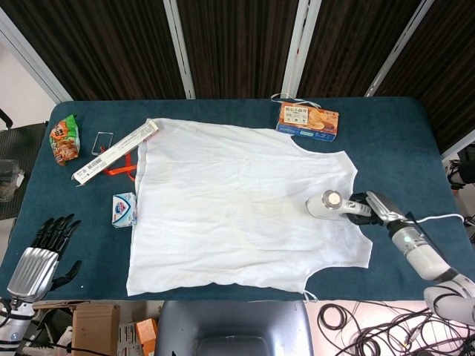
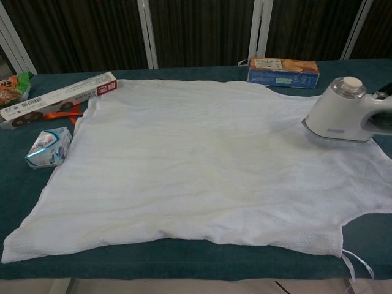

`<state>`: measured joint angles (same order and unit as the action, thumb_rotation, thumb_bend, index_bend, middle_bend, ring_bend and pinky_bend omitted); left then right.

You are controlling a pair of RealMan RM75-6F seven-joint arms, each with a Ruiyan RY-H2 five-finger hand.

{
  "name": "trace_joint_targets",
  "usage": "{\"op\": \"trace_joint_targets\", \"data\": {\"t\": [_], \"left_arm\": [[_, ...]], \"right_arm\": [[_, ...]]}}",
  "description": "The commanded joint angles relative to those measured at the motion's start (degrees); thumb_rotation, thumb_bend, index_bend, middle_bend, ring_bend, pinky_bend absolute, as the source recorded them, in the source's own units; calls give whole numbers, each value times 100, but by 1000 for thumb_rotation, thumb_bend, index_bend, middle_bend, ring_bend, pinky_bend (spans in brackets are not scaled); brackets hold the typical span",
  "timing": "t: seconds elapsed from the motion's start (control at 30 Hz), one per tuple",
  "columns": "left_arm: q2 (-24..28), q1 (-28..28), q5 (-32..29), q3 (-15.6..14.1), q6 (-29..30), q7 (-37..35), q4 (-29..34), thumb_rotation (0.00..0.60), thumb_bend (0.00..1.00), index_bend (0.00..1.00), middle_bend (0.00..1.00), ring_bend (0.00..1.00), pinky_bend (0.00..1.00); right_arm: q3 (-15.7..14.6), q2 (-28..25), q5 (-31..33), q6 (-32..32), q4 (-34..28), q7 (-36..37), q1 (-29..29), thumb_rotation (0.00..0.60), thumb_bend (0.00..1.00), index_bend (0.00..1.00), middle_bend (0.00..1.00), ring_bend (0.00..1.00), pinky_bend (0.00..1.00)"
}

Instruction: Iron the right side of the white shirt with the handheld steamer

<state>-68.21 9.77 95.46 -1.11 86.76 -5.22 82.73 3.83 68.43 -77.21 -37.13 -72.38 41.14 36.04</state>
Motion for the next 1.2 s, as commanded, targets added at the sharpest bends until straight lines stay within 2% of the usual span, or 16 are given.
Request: {"op": "trace_joint_targets", "data": {"t": [0.03, 0.27, 0.37, 0.47, 0.67, 0.97, 1.2], "left_arm": [[-4, 2, -14, 7, -6, 6, -3, 600, 365, 0, 13, 11, 9], [-13, 42, -43, 16, -86, 3, -13, 600, 366, 0, 13, 10, 9], [-14, 51, -46, 21, -91, -10, -18, 600, 366, 0, 12, 10, 9], [-12, 61, -46, 24, -98, -24, -21, 600, 365, 0, 12, 11, 9], [-16, 86, -55, 22, -144, -34, -34, 600, 365, 0, 13, 11, 9], [-11, 88, -44, 11, -136, -32, -30, 600, 365, 0, 13, 10, 9], [-13, 93, -40, 4, -142, -19, -23, 600, 365, 0, 13, 10, 9]], "right_arm": [[266, -163, 761, 482, -507, -1079, 451, 600, 921, 1000, 1000, 1000, 1000], [222, 242, 2203, 506, -684, -2953, 1009, 600, 920, 1000, 1000, 1000, 1000], [160, 467, 2843, 433, -690, -3541, 1246, 600, 921, 1000, 1000, 1000, 1000], [118, 638, 3384, 454, -692, -3914, 1477, 600, 920, 1000, 1000, 1000, 1000], [45, 806, 4001, 404, -775, -4338, 1736, 600, 920, 1000, 1000, 1000, 1000], [-116, 749, 4137, 418, -1059, -4523, 1742, 600, 920, 1000, 1000, 1000, 1000], [-255, 574, 3723, 423, -1610, -4565, 1589, 600, 920, 1000, 1000, 1000, 1000]]}}
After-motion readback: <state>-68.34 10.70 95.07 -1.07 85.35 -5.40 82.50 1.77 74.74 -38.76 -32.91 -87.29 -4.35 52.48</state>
